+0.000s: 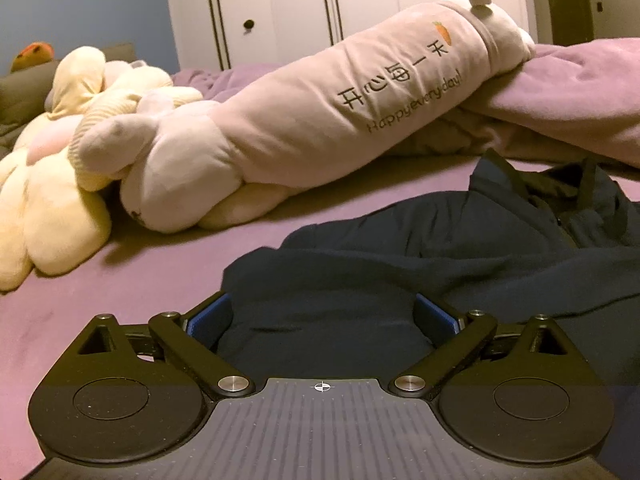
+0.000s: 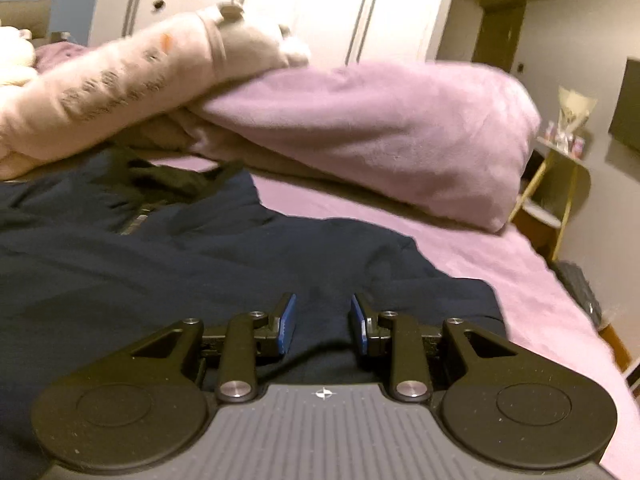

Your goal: Fold large clothes

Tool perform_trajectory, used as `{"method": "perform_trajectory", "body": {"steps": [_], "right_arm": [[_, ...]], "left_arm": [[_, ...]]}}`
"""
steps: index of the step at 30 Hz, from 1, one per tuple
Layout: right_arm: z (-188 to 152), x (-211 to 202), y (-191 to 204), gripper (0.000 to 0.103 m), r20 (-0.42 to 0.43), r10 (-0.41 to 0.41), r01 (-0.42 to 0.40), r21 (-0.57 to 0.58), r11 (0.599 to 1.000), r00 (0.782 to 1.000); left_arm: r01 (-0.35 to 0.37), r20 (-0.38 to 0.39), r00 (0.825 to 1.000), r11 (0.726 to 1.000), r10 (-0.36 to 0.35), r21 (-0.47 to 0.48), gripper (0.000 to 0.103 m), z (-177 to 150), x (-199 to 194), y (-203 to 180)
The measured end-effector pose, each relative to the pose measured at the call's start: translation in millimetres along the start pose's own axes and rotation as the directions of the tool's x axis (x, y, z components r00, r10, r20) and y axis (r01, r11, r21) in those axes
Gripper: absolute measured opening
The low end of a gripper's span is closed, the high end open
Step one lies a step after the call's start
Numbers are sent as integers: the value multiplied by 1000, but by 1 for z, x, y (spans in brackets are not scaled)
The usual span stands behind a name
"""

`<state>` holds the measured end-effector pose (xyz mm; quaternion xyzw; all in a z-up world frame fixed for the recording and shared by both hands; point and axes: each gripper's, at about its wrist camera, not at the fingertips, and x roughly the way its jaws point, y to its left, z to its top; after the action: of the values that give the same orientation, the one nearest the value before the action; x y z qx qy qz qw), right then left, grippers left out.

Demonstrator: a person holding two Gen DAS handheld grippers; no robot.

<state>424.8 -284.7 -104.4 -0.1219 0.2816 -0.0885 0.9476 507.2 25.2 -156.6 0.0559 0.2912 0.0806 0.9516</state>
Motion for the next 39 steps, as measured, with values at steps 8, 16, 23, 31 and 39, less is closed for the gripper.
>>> {"method": "perform_trajectory", "body": {"steps": [8, 16, 23, 31, 39], "right_arm": [[-17, -13, -2, 28, -71, -13, 8, -70, 997, 997], [-31, -45, -10, 40, -182, -13, -2, -82, 997, 983], [-35, -129, -50, 47, -219, 192, -141, 226, 964, 957], [-156, -293, -92, 73, -329, 302, -180, 353, 918, 895], [-202, -347, -137, 74, -335, 330, -155, 455, 877, 883]], "left_arm": [[-2, -88, 996, 999, -2, -45, 101, -5, -25, 20], [29, -95, 995, 992, -17, 126, 101, -24, -76, 19], [286, -145, 941, 948, -305, -136, 98, -51, -183, 56], [304, -332, 893, 951, -304, -54, 98, -141, -292, 110], [185, -388, 893, 971, -230, -149, 98, -187, -329, 165]]}}
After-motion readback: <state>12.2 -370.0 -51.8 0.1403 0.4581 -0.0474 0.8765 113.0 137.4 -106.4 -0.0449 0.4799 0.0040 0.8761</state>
